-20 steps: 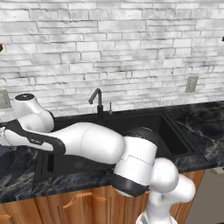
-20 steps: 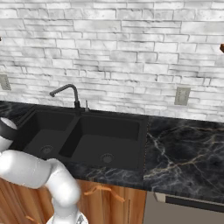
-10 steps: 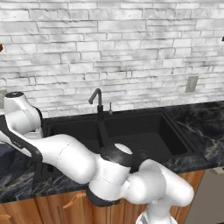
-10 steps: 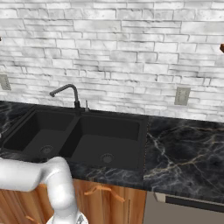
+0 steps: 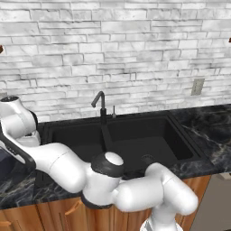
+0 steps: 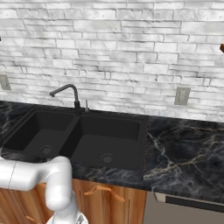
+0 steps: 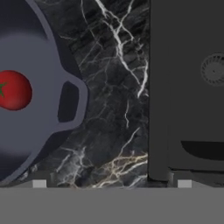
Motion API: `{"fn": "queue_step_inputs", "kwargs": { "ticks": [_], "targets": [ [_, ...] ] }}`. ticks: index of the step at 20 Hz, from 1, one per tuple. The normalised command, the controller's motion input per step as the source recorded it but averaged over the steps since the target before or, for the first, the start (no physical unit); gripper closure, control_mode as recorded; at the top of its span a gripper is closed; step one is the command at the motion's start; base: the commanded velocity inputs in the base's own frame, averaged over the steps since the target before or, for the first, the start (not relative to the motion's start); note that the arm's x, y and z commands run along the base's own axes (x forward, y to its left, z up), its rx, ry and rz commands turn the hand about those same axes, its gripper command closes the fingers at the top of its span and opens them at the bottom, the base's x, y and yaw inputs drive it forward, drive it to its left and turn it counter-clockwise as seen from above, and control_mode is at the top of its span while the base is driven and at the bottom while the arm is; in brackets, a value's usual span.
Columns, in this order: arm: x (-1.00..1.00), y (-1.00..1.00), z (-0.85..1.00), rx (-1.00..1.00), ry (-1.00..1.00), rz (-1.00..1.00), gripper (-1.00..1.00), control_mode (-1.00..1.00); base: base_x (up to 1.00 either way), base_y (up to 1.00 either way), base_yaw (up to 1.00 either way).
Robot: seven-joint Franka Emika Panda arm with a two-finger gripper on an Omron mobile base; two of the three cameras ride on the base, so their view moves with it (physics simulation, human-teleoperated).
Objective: Dump the tomato from the pot into the sink. Then turn on the water and wash the tomato. Then turn off the water and put the tomato back in the pot.
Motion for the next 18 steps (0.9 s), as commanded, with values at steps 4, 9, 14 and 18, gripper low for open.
{"fn": "queue_step_inputs", "kwargs": {
  "ticks": [4, 9, 14, 18],
  "targets": [
    [0.06, 0.16, -0.19, 0.00, 0.00, 0.00, -1.00, -1.00, 0.00, 0.00, 0.00],
    [0.00, 0.06, -0.19, 0.00, 0.00, 0.00, -1.00, -1.00, 0.00, 0.00, 0.00],
    [0.00, 0.03, -0.18, 0.00, -0.03, 0.00, -1.00, -1.00, 0.00, 0.00, 0.00],
    [0.02, 0.05, -0.12, 0.01, -0.05, 0.00, -1.00, -1.00, 0.00, 0.00, 0.00]
  ]
}}
